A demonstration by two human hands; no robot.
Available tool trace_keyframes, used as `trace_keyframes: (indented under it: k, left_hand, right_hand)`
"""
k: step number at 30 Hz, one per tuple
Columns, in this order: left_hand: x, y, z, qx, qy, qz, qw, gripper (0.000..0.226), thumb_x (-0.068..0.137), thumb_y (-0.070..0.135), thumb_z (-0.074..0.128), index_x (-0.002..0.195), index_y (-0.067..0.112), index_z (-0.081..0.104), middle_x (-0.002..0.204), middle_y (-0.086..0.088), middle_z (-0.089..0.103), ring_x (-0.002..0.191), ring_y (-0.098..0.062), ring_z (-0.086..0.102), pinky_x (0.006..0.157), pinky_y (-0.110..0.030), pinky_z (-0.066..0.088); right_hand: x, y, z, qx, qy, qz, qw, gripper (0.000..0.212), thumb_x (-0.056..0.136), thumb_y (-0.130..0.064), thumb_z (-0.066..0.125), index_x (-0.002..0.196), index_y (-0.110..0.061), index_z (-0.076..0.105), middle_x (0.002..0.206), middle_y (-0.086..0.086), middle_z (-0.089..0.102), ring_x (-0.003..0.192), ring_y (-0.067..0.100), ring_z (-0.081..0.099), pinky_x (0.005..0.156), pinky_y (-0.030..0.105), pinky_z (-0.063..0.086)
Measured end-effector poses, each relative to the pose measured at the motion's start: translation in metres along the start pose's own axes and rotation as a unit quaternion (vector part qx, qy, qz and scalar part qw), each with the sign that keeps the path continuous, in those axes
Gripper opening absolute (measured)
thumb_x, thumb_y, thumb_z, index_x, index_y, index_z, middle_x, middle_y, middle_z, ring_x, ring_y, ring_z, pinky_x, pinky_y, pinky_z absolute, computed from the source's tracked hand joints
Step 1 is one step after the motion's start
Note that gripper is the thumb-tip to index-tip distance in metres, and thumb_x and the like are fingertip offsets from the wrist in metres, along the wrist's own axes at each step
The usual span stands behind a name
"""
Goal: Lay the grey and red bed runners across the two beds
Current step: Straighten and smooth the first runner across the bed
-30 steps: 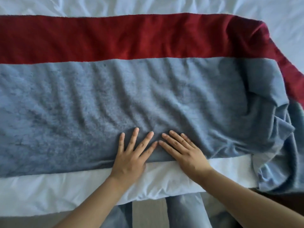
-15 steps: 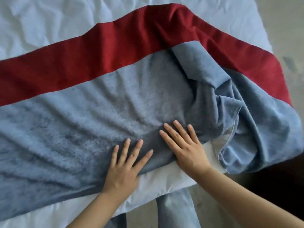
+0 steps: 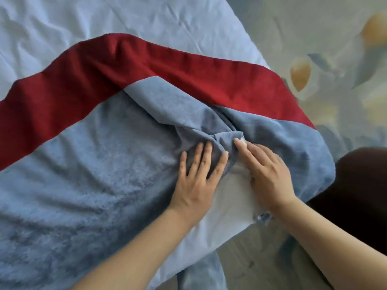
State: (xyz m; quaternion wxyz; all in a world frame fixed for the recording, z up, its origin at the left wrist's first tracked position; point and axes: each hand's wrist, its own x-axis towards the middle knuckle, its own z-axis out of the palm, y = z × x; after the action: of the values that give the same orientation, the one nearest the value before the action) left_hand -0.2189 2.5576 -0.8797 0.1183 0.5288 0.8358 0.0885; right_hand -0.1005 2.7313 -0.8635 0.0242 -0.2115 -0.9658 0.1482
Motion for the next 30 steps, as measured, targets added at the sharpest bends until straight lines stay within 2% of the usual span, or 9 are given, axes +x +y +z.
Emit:
trace_keyframes:
  k: [3,6,11,14,17,21,23,26,30]
  left_hand:
    - [-0.007,0.002,0.008,-0.012,0.019,0.042,0.999,0.067,0.094,0.006,0.039,0.158,0.025,0.034,0.161,-0.021,0.034,0.145,-0.046,0.039,0.109,-0.073,0.035]
    - [-0.032,-0.001,0.019,0.005,-0.005,0.130,0.991,0.069,0.090,0.001,0.038,0.156,0.022,0.037,0.160,-0.014,0.038,0.144,-0.047,0.037,0.104,-0.078,0.035]
    - [-0.048,0.000,0.024,0.078,-0.061,0.192,0.976,0.070,0.084,0.008,0.049,0.151,0.029,0.050,0.157,-0.010,0.045,0.141,-0.049,0.041,0.096,-0.077,0.043]
    - [-0.043,0.000,0.016,0.036,-0.076,0.182,0.980,0.078,0.083,0.031,0.059,0.157,0.035,0.037,0.167,-0.010,0.030,0.152,-0.044,0.026,0.106,-0.080,0.028]
    - [-0.010,-0.017,-0.009,-0.046,-0.039,0.140,0.988,0.071,0.093,0.053,0.053,0.159,0.042,0.030,0.170,-0.011,0.021,0.156,-0.040,0.017,0.114,-0.079,0.012]
    - [0.084,-0.073,-0.044,-0.040,0.047,0.003,0.998,0.055,0.104,0.047,0.034,0.158,0.037,0.034,0.170,-0.005,0.023,0.158,-0.034,0.014,0.121,-0.069,0.000]
    - [0.129,-0.105,-0.060,-0.021,0.065,-0.086,0.994,0.051,0.105,0.042,0.032,0.156,0.036,0.039,0.170,-0.001,0.024,0.158,-0.031,0.014,0.122,-0.064,-0.001]
    - [0.178,-0.144,-0.077,-0.016,0.045,-0.219,0.975,0.048,0.109,0.042,0.029,0.156,0.036,0.038,0.168,0.001,0.028,0.156,-0.027,0.022,0.126,-0.058,0.006]
    - [0.205,-0.169,-0.086,-0.022,0.015,-0.258,0.966,0.047,0.106,0.046,0.038,0.150,0.032,0.049,0.154,0.004,0.050,0.144,-0.021,0.042,0.120,-0.050,0.029]
  right_hand:
    - [0.022,0.047,-0.029,0.003,0.061,-0.024,0.998,0.053,0.095,0.001,0.060,0.144,-0.018,0.056,0.135,0.001,0.066,0.103,0.035,0.066,0.083,0.050,0.052]
    - [0.030,0.098,-0.050,-0.100,0.128,-0.033,0.986,0.044,0.105,-0.010,0.053,0.146,-0.024,0.054,0.148,-0.005,0.055,0.128,0.036,0.057,0.102,0.050,0.046]
    - [-0.009,0.085,-0.021,-0.149,-0.123,-0.048,0.980,0.073,0.091,-0.012,0.054,0.158,-0.020,0.027,0.166,0.007,0.023,0.154,0.037,0.017,0.123,0.057,0.018]
    - [-0.012,0.065,-0.023,-0.078,-0.172,-0.038,0.981,0.097,0.070,-0.021,0.059,0.160,-0.015,0.024,0.169,0.004,0.015,0.157,0.030,0.006,0.124,0.057,0.012]
    - [0.018,0.049,-0.038,0.114,-0.162,-0.046,0.979,0.096,0.063,-0.026,0.048,0.157,-0.018,0.034,0.168,0.004,0.021,0.157,0.026,0.010,0.125,0.055,0.013]
    - [0.087,0.018,-0.043,0.274,-0.061,0.013,0.960,0.073,0.069,-0.015,0.037,0.138,-0.016,0.062,0.151,0.001,0.052,0.148,0.023,0.036,0.123,0.039,0.024]
    - [0.130,0.001,-0.038,0.287,0.006,0.063,0.956,0.062,0.075,-0.004,0.042,0.130,-0.015,0.067,0.140,0.000,0.058,0.135,0.020,0.050,0.115,0.036,0.038]
    - [0.194,-0.016,-0.027,0.266,0.043,0.101,0.958,0.048,0.092,-0.001,0.046,0.132,-0.018,0.065,0.141,-0.003,0.057,0.129,0.016,0.054,0.110,0.031,0.042]
    - [0.262,-0.016,-0.015,0.183,-0.038,0.172,0.967,0.039,0.103,-0.020,0.047,0.140,-0.021,0.058,0.143,0.000,0.056,0.129,0.023,0.055,0.106,0.039,0.045]
